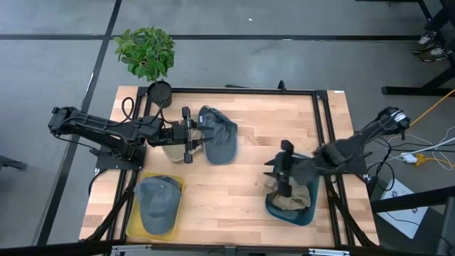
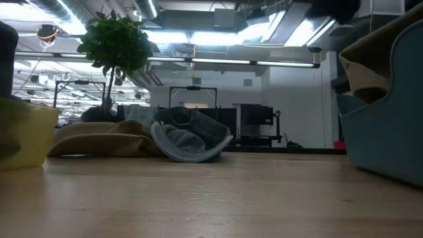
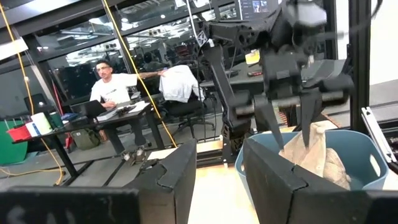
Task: Pick & Place hat
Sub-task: Put the right brown cap into the blue bin
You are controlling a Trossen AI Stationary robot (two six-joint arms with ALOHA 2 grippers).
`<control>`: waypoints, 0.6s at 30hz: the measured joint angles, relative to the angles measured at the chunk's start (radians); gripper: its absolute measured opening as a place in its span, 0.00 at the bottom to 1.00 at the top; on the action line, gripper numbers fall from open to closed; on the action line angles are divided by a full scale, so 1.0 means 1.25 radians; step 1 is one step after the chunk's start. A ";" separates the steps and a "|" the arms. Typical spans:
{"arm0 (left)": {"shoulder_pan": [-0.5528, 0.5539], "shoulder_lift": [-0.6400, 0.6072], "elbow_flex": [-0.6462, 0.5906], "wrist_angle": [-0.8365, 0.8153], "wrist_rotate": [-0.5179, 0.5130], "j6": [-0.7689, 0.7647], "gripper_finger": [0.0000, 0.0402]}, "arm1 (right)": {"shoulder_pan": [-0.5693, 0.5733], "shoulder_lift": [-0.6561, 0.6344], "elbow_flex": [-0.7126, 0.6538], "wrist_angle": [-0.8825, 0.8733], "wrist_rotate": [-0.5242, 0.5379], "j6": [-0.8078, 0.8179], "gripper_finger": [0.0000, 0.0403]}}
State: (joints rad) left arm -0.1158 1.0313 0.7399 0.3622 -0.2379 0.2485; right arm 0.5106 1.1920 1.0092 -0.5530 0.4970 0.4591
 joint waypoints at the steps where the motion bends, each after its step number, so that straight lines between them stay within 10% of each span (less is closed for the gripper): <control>1: 0.000 0.000 0.000 0.000 0.000 0.000 0.32 | -0.017 0.018 0.000 0.001 -0.029 0.001 0.38; 18: 0.000 0.000 0.000 -0.041 0.000 0.000 0.32 | -0.121 0.133 -0.001 -0.095 -0.502 0.161 0.34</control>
State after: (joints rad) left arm -0.1158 1.0313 0.7399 0.3113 -0.2379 0.2485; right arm 0.3593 1.3586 1.0077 -0.6721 -0.1305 0.6601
